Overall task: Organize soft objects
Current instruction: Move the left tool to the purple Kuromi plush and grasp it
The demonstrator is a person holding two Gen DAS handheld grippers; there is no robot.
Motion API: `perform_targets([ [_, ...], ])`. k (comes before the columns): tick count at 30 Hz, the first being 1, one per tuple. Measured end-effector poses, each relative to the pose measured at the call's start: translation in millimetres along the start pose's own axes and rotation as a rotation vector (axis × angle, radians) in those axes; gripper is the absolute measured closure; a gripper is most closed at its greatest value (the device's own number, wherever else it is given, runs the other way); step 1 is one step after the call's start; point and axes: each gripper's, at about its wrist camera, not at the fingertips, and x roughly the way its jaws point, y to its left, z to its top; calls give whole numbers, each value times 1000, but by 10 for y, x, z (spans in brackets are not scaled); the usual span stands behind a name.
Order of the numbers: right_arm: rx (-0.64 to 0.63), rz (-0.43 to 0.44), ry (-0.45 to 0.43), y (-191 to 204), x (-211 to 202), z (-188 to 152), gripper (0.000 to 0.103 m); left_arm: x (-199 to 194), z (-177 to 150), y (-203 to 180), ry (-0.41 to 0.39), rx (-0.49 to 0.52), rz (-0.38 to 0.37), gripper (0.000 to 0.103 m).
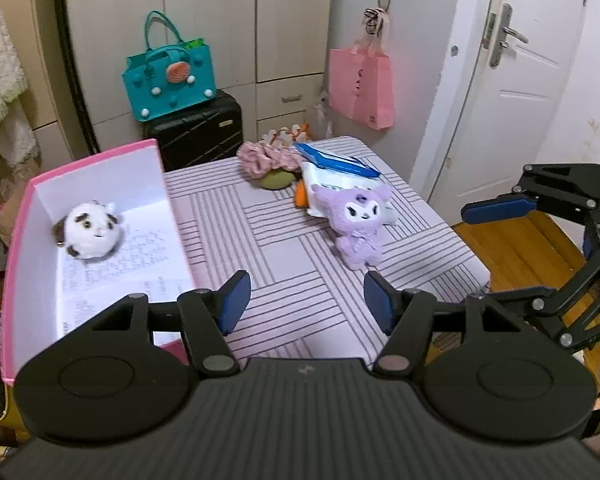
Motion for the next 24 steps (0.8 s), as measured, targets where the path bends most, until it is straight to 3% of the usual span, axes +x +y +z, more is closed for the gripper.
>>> perform_targets([
  [10, 99, -105, -26, -239, 269, -504, 16, 449, -74, -252, -23, 27, -80, 30],
  [13, 121, -104, -38, -339, 392, -621, 14, 594, -40, -303, -50, 31, -71, 26],
  [16, 154, -98, -78, -473, 489, -752, 14, 747, -16, -369, -69, 53, -65, 24],
  [20, 154, -126, -157, -579, 659, -921, 14, 952, 14, -386, -90, 20, -158, 18],
  [24, 125, -152, -160, -614, 876, -986, 14, 1210, 26, -445, -81, 9, -160, 17],
])
